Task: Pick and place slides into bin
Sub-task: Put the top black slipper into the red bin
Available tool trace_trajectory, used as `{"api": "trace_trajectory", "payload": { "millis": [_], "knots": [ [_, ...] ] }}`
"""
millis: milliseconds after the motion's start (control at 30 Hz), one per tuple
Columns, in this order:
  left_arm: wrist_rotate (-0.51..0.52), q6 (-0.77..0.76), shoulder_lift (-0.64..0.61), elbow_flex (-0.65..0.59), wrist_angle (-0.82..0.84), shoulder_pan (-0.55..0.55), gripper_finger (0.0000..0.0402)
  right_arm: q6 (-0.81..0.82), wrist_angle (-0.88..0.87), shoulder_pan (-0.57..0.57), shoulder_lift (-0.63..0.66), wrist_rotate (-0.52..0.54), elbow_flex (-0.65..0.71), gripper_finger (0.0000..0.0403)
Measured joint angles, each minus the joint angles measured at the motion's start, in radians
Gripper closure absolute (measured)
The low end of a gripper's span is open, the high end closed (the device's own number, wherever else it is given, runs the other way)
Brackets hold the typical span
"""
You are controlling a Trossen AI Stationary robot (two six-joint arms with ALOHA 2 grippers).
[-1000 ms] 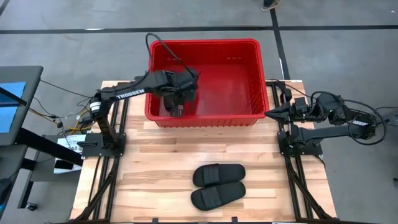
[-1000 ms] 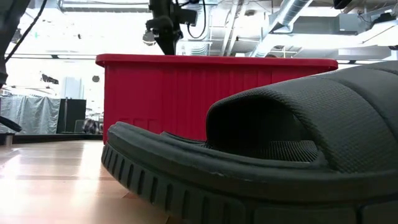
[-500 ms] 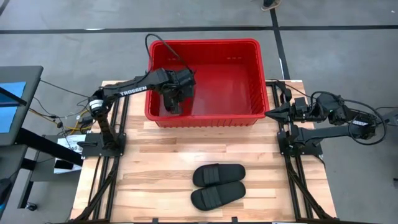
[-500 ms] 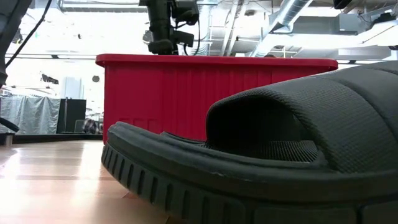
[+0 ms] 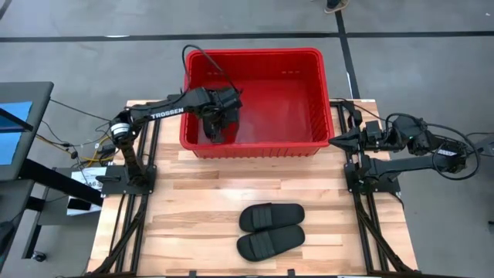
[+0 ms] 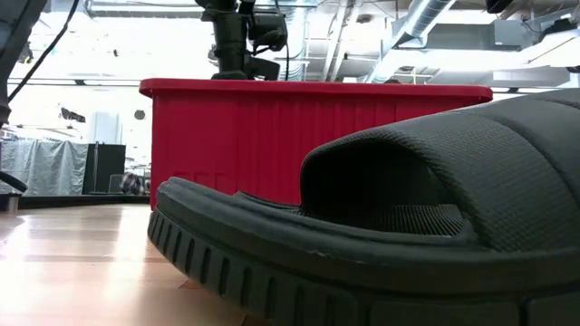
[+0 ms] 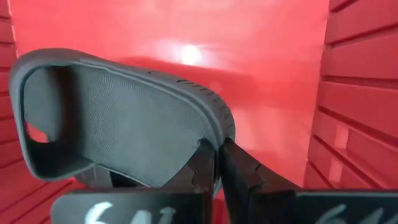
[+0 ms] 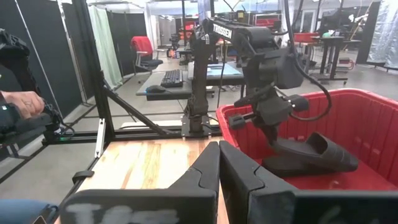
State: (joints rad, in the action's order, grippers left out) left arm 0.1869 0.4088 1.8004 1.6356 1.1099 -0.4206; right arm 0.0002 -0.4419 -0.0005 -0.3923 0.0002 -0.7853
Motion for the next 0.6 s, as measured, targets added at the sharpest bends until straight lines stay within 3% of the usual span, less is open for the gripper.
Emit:
{"api": "trace_trajectory", "payload": {
  "millis": [600],
  "knots": [
    [-0.023, -0.009, 0.000, 0.000, -0.019, 0.001, 0.0401, 0.000, 0.000, 0.000, 0.000, 0.000, 0.000, 0.0403]
  ]
}}
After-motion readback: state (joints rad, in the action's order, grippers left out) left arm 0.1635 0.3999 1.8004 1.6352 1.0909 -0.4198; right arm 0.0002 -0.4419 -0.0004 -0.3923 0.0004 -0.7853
